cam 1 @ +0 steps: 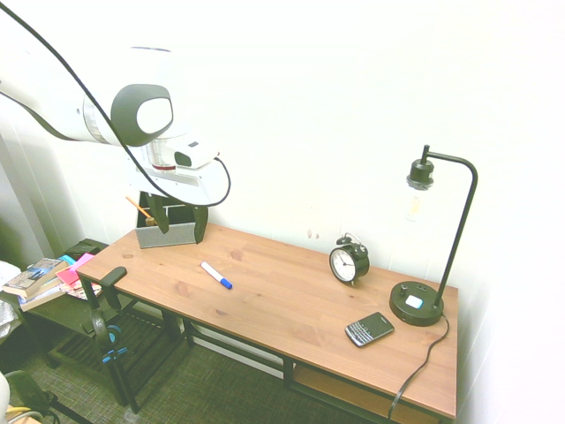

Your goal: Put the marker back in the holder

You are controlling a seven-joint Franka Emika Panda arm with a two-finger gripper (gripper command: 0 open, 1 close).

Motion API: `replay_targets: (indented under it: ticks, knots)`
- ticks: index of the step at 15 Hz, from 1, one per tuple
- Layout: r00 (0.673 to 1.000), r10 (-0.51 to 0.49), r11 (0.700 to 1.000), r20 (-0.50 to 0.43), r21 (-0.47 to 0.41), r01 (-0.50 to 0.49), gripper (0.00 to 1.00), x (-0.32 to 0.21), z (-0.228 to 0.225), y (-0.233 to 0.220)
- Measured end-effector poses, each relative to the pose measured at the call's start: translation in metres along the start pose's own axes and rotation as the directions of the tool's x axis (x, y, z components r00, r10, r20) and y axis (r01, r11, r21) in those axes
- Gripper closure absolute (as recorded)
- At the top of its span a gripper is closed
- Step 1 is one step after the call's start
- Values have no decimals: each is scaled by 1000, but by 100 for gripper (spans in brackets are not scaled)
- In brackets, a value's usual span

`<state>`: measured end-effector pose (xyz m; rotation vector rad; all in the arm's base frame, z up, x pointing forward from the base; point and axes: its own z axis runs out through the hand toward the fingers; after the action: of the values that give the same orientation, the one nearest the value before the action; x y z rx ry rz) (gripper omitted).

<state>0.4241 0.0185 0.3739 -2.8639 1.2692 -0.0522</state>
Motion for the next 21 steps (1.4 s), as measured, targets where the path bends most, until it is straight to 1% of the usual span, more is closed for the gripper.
replay_targets:
  ticks: [2, 3, 5, 7, 9, 11, 13, 15, 17, 18, 19, 21]
  knots:
    - [1000, -5, 1000, -10, 4, 5, 0, 1, 0, 0]
    - [999, -29, 1000, -21, 11, 29, 0, 1, 0, -2]
    - [989, -143, 989, -36, 19, 144, 0, 2, 5, -6]
    - [964, -264, 964, -36, 7, 264, 0, 3, 22, -10]
    - [925, -379, 925, -18, -10, 379, 0, 5, 44, -14]
    - [871, -491, 871, 4, -28, 491, 0, 7, 66, -18]
    - [804, -595, 803, 16, -42, 595, 0, 10, 79, -22]
    - [724, -690, 722, 16, -49, 690, 0, 13, 93, -23]
    - [633, -774, 632, 9, -49, 773, 0, 18, 107, -23]
    - [597, -802, 596, 4, -47, 802, 0, 20, 114, -23]
    - [573, -820, 572, 0, -50, 819, 0, 21, 120, -23]
    - [542, -840, 542, -16, -65, 838, 0, 24, 134, -23]
